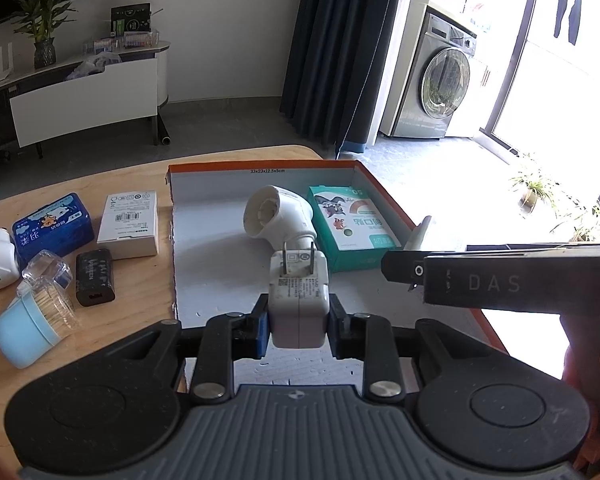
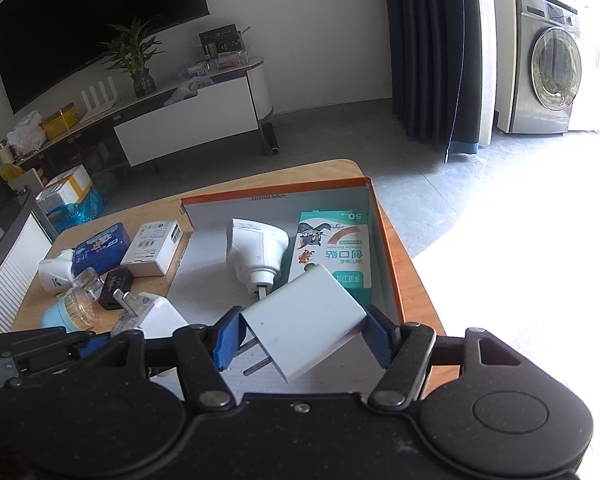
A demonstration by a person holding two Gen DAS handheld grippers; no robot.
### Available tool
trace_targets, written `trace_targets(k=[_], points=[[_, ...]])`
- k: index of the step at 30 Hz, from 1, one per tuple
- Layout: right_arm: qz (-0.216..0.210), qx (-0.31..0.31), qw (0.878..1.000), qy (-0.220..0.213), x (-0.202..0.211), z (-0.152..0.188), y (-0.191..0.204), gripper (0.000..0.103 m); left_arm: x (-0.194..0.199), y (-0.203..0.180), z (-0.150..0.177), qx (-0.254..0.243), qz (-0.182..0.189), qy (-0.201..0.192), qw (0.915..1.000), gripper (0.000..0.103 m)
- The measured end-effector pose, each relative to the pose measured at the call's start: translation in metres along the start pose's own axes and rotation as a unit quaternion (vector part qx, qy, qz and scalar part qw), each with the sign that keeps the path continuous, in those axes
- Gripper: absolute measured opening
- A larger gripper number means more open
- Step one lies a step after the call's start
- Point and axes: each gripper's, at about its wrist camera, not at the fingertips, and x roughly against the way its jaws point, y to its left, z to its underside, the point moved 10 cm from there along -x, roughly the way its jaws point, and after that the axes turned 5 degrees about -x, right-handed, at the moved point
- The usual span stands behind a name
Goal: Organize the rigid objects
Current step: 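Lower the flat charger into the tray and open the right tool while the left tool holds its charger, then lower the white square charger into the tray and open the left tool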
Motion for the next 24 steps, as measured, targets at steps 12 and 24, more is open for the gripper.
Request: trace_targets(k=[12,24], points=[[0.010,-0.015,0.999,-0.036,0.010,-0.013,-0.014,0.078,-0.012,-0.007,0.003,-0.002,0.008,0.012,0.9999,0.029],[0.017,-0.022,0.998,-0.059,0.027,-0.020,-0.019,0.079,-0.011,-0.020,-0.005,-0.002,0.030,0.006,0.9995,0.054]])
